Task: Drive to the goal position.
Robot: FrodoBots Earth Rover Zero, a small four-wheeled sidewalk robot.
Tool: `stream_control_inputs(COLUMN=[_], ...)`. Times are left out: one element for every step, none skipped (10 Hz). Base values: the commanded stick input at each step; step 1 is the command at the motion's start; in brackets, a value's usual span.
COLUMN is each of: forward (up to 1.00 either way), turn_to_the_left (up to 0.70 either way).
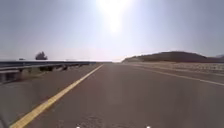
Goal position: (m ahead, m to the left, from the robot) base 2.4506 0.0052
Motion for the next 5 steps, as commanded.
stream_control_inputs(forward=[0.7, 0.7, 0.7, 0.7, 0.7], turn_to_the_left=[0.0, 0.0, 0.0, 0.0, 0.0])
